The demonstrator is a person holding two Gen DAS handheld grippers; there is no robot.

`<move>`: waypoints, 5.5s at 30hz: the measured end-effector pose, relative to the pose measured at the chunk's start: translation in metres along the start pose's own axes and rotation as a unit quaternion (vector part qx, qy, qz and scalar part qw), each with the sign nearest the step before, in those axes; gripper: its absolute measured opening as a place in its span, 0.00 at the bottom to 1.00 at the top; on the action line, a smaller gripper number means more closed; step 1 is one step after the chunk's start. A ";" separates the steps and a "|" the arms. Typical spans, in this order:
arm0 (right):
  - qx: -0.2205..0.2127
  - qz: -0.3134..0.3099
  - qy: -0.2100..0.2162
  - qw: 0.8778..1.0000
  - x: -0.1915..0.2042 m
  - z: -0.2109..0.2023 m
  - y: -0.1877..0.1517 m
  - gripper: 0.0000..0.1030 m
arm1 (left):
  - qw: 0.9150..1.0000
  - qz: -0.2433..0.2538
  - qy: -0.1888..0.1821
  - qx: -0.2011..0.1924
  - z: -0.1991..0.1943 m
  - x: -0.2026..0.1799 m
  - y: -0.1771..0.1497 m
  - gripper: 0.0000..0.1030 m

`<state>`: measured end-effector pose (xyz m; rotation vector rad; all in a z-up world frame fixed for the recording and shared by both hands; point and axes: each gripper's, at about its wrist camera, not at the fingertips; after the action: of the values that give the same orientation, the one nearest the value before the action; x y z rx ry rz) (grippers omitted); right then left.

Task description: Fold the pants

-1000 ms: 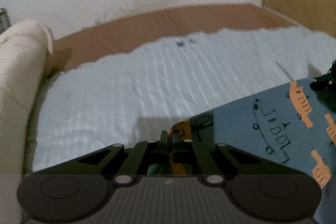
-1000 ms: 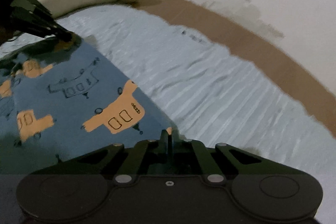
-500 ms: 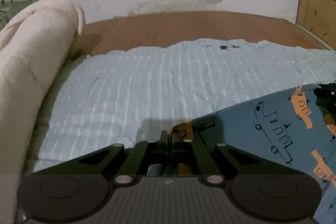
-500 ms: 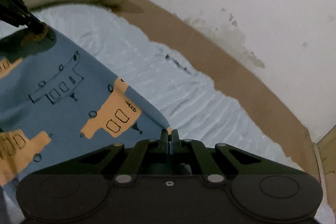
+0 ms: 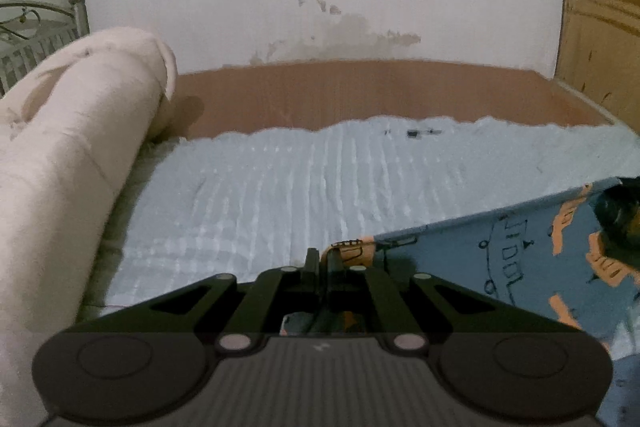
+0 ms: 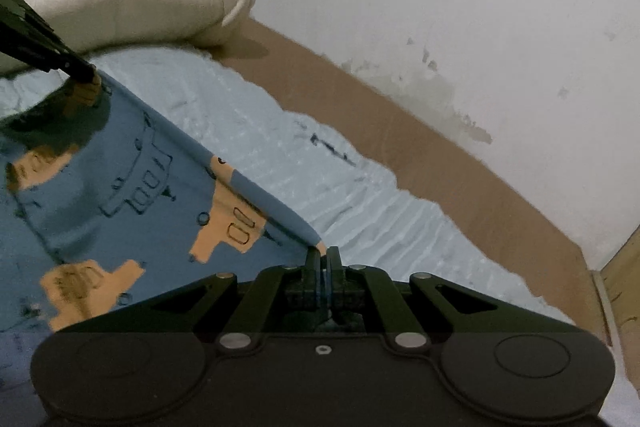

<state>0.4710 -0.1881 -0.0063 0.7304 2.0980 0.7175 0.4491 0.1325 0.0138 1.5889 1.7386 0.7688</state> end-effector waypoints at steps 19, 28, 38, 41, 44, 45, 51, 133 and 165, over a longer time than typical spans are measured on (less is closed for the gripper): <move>-0.023 -0.003 0.007 1.000 0.021 -0.144 -0.014 0.01 | 0.999 0.039 -0.026 -0.028 -0.109 -0.023 -0.030 0.00; -0.027 -0.024 0.010 0.999 0.064 -0.196 -0.036 0.01 | 0.998 0.052 -0.034 -0.031 -0.145 -0.021 -0.068 0.00; -0.037 -0.052 -0.006 0.998 0.136 -0.222 -0.085 0.01 | 0.997 0.050 -0.038 -0.045 -0.160 -0.016 -0.141 0.00; -0.036 -0.048 -0.012 0.998 0.153 -0.220 -0.096 0.02 | 0.996 0.050 -0.036 -0.058 -0.161 -0.018 -0.159 0.00; -0.038 -0.037 -0.016 0.998 0.160 -0.219 -0.101 0.02 | 0.996 0.040 -0.035 -0.072 -0.166 -0.018 -0.166 0.00; -0.040 -0.035 -0.017 0.998 0.161 -0.219 -0.102 0.02 | 0.996 0.038 -0.035 -0.078 -0.168 -0.018 -0.166 0.00; -0.061 -0.035 -0.034 0.997 0.161 -0.235 -0.101 0.01 | 0.994 0.032 -0.041 -0.098 -0.189 -0.012 -0.165 0.00; 0.069 0.351 -0.054 0.932 -0.076 -0.250 -0.309 0.16 | 0.947 0.185 -0.263 -0.023 -0.179 -0.288 -0.219 0.99; -0.058 0.425 0.007 0.904 -0.103 -0.293 -0.264 0.05 | 0.940 0.218 -0.263 0.008 -0.186 -0.310 -0.206 0.00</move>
<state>0.2203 -0.5091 0.0162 1.5988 1.6668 1.2886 0.1918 -0.1942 -0.0095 1.9988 1.0267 0.4574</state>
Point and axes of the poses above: each gripper's, at about its wrist camera, not at the fingertips, and z roughly the way its jaws point, x to its left, y to its top, and after that the axes turned 10 degrees about -z, right-handed
